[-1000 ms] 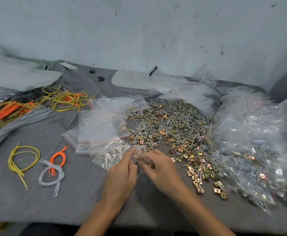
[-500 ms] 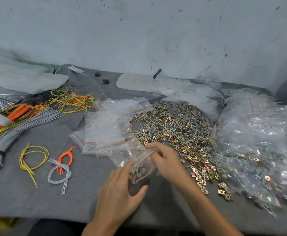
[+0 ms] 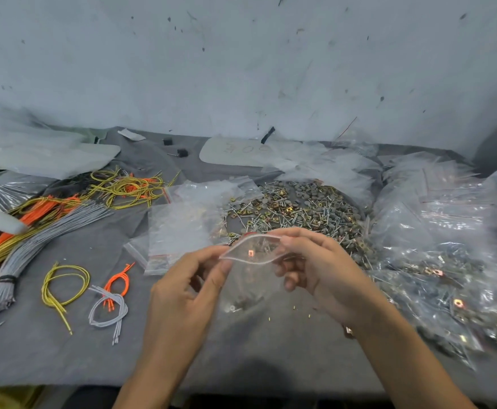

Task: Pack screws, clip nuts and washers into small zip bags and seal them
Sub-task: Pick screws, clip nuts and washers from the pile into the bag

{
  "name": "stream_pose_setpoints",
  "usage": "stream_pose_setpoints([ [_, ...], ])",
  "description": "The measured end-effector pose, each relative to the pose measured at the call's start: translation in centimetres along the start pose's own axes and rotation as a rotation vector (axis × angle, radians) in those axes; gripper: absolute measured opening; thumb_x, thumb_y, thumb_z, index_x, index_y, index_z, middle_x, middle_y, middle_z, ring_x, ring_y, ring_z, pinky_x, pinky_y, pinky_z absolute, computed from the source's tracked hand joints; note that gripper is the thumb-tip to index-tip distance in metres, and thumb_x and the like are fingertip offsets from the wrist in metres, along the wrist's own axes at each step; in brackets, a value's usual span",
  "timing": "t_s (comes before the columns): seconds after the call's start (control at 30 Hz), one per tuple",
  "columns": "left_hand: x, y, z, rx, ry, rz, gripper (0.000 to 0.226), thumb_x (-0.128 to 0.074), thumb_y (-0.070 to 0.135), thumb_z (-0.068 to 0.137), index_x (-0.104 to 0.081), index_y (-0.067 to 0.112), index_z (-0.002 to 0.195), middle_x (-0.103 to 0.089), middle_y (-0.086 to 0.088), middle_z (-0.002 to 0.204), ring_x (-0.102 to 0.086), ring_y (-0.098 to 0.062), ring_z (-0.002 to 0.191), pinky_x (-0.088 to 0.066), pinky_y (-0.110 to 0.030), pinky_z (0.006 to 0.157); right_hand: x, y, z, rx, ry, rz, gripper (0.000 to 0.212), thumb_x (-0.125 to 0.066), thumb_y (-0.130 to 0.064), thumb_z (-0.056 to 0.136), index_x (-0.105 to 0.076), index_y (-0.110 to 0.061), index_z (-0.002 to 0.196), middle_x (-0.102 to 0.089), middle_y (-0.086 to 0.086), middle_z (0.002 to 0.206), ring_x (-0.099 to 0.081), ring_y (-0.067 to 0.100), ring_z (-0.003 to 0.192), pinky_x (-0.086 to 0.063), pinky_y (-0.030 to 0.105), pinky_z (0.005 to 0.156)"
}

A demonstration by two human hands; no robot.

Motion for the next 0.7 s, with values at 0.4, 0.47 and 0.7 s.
stream_pose_setpoints([
  [0.4, -0.9, 4.1, 1.5, -0.018, 0.022, -0.125, 0.011, -0.065, 0.045, 0.089, -0.072, 0.04, 0.096, -0.068, 0.003, 0.089, -0.062, -0.012, 0.074, -0.046, -0.017, 0.065, 1.3, -4.2, -4.1, 0.315, 0.166, -0.409, 0.026, -0.076, -0.037, 0.086, -0.072, -0.03, 0.111, -0.048, -0.005, 0.063, -0.045, 0.01, 0.054, -0.041, 0.02, 0.049],
  [0.47, -1.3, 4.4, 1.5, -0.017, 0.006, -0.1, 0.015, -0.062, 0.046, 0.089, -0.073, 0.038, 0.094, -0.068, 0.006, 0.09, -0.061, -0.014, 0.075, -0.044, -0.015, 0.065, 1.0, -4.8, -4.4, 0.455, 0.207, -0.661, 0.027, -0.075, -0.044, 0.087, -0.07, -0.037, 0.112, -0.046, -0.014, 0.07, -0.046, 0.005, 0.062, -0.04, 0.017, 0.058],
  [0.7, -2.3, 4.9, 1.0, -0.067, -0.028, -0.082, 0.01, -0.064, 0.038, 0.091, -0.072, 0.036, 0.096, -0.064, 0.008, 0.087, -0.062, -0.018, 0.076, -0.047, -0.026, 0.063, -2.2, -4.7, -3.8, 0.634, 0.025, -1.165, 0.019, -0.071, -0.043, 0.091, -0.07, -0.032, 0.106, -0.062, -0.019, 0.1, -0.06, 0.005, 0.104, -0.048, 0.027, 0.089],
])
Point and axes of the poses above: each hand's wrist, its own z-axis towards the middle knuckle, its own x-axis out of the back of the hand, y = z × x, the point moved 1 cm from there along z, towards the middle knuckle
